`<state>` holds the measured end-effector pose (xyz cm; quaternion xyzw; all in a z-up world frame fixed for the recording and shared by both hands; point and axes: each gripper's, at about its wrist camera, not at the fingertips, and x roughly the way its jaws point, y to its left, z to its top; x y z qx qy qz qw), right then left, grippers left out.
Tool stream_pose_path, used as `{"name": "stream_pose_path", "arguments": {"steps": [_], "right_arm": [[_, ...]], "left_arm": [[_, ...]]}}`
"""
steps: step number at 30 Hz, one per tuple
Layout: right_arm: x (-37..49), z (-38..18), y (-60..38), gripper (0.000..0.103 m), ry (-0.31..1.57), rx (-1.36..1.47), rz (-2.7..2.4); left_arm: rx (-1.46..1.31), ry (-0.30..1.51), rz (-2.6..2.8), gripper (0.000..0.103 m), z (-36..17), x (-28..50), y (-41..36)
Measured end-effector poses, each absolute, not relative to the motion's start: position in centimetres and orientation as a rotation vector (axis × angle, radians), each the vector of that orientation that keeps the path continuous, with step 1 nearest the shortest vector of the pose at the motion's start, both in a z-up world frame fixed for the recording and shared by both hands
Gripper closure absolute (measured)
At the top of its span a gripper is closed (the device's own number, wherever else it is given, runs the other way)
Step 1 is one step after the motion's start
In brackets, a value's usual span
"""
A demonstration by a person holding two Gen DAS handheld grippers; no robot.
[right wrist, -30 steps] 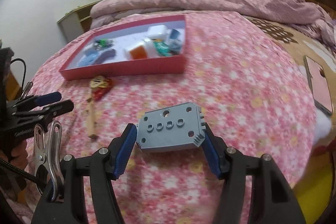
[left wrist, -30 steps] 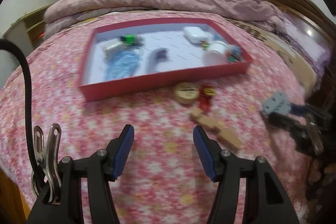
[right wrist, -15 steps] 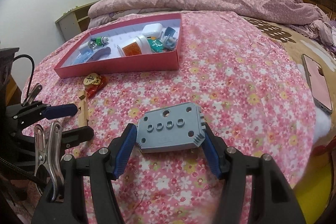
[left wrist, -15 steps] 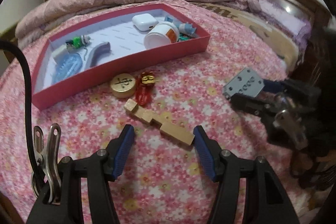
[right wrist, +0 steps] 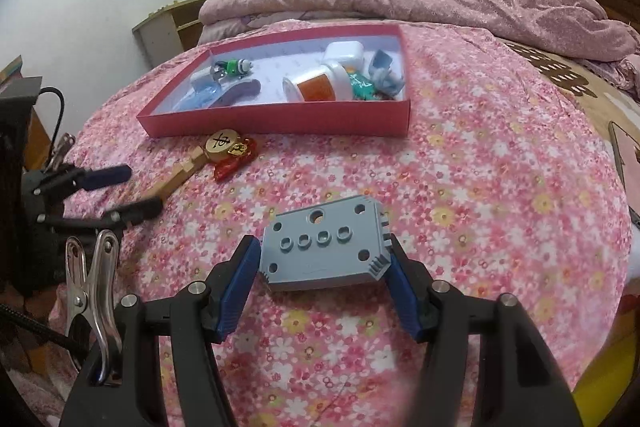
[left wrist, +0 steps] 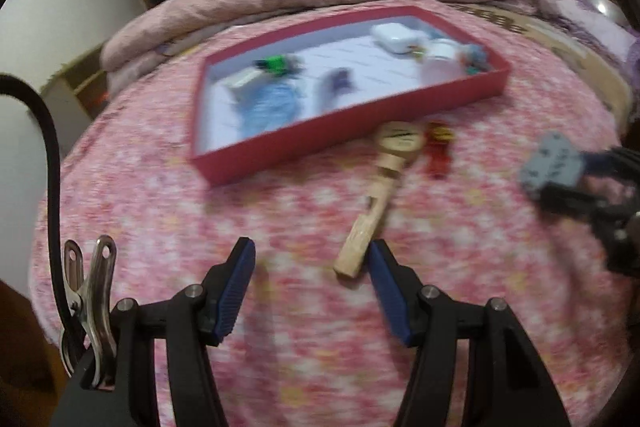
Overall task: Organize rigid objects
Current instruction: 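Grasp the wooden stick piece with left gripper while right holds the grey plate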
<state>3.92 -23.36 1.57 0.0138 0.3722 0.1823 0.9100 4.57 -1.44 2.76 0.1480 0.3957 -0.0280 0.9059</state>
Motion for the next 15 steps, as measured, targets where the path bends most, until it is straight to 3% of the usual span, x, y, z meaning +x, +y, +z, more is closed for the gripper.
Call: {"name": "stream_pose_path", "arguments": {"steps": [8,15], "right_arm": [[3.9,1.4,-23.4,0.04,0.768,0.026,0.373],[3.9,1.3,-23.4,0.04,0.761,0.021,0.37]], "left_arm": [[0.163,0.842,-0.017,0.041,2.9,5.8,2.0],[-0.004,0.872,-0.149,0.038,2.8,6.1,-0.2]]}}
